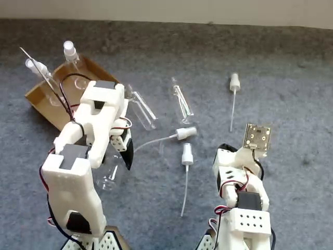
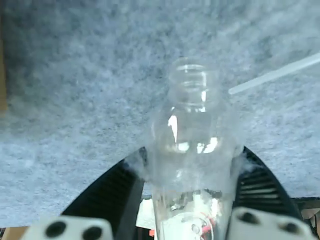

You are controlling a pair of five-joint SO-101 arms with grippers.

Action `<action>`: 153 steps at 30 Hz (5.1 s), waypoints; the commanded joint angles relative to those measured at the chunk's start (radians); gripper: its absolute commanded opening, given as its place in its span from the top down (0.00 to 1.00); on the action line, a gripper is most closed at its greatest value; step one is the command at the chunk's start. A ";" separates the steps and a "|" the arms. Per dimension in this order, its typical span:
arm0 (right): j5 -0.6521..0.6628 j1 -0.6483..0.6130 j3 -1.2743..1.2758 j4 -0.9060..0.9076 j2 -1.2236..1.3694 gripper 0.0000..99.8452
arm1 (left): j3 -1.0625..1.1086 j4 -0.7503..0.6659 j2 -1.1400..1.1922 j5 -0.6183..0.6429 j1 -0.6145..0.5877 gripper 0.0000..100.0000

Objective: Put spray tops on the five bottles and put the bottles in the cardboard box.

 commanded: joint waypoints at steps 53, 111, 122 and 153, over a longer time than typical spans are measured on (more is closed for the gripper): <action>-0.005 -0.010 -0.012 -0.027 -0.015 1.00 | -0.291 0.072 -0.082 -0.017 0.061 0.93; 0.130 -0.114 -0.378 0.286 0.145 0.90 | 0.921 -0.836 -1.644 -0.017 0.243 0.93; 0.123 -0.183 -0.650 0.349 0.756 0.90 | 1.113 -1.046 -1.646 -0.015 0.248 0.93; -0.133 -0.447 -0.915 0.406 1.152 0.89 | 1.515 -1.212 -2.226 -0.015 0.113 0.93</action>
